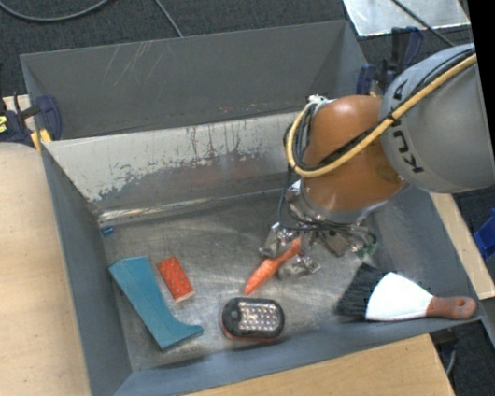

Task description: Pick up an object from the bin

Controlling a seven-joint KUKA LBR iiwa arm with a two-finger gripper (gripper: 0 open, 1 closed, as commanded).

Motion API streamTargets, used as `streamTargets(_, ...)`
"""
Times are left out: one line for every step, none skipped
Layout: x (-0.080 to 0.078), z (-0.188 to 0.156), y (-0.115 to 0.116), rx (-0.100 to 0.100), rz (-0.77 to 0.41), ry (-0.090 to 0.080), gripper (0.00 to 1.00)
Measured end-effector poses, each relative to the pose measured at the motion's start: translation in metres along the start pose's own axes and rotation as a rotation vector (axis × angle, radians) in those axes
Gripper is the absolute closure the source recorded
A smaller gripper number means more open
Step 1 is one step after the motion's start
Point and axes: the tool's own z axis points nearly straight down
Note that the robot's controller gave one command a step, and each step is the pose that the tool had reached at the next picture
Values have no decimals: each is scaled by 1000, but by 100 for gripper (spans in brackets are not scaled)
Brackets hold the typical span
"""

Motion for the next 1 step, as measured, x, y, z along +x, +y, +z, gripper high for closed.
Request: streamTargets(0, 0, 0, 0, 0, 0, 100)
